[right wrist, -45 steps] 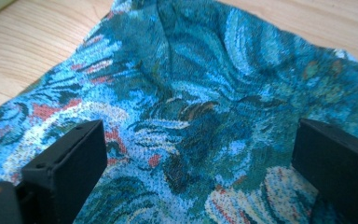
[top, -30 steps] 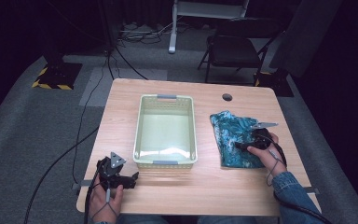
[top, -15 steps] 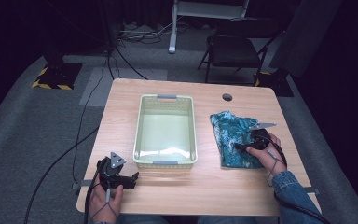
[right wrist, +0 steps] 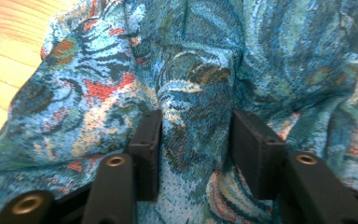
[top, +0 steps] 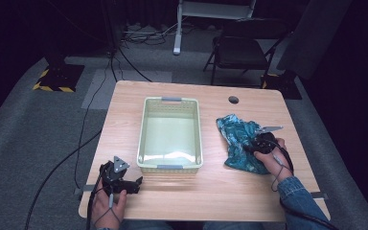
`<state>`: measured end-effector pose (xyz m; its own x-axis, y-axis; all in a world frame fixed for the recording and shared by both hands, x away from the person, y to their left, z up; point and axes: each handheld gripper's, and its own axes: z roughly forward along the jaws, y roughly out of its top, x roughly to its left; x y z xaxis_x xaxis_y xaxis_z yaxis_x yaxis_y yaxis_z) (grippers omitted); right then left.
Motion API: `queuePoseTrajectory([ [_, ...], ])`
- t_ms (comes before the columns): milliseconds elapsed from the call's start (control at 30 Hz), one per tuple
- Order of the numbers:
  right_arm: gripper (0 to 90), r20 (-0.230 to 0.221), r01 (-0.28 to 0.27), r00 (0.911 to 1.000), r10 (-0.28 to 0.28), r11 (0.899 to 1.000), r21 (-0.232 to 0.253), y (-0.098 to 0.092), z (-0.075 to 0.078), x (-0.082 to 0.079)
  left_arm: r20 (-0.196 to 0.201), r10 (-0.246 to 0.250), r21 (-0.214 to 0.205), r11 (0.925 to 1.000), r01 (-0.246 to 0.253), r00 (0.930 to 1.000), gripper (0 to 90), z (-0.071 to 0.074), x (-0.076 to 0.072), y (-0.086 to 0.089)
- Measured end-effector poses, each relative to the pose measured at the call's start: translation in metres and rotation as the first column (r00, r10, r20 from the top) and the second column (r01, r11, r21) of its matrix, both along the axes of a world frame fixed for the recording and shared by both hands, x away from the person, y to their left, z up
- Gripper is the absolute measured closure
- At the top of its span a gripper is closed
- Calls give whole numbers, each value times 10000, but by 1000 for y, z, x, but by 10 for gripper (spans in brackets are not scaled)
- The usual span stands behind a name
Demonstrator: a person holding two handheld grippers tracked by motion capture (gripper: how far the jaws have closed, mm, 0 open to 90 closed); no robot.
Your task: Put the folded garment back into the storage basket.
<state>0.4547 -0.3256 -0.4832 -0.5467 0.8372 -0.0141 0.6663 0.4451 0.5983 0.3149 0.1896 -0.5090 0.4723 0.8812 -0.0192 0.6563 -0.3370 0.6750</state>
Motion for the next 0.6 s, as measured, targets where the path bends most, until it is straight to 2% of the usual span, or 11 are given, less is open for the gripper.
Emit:
queuePoseTrajectory([
  [100,535,0,0,10000,0,10000,0,0,0,0,-12,1,-7,10000,-1,10000,3,0,0,0],
  [133,685,69,201,9998,-201,9998,-5,1,1,-1,-13,4,-9,10000,-4,10000,3,0,0,0],
  [200,727,140,273,9995,-274,9996,29,1,0,-2,-13,1,-7,10000,-1,10000,3,0,0,0],
  [333,788,146,444,9989,-445,9990,103,0,0,-3,-11,1,-8,10000,-1,10000,3,0,0,0],
  [600,838,160,480,9987,-477,9987,-152,3,2,-4,-12,2,-10,10000,-2,10000,3,0,0,0],
])
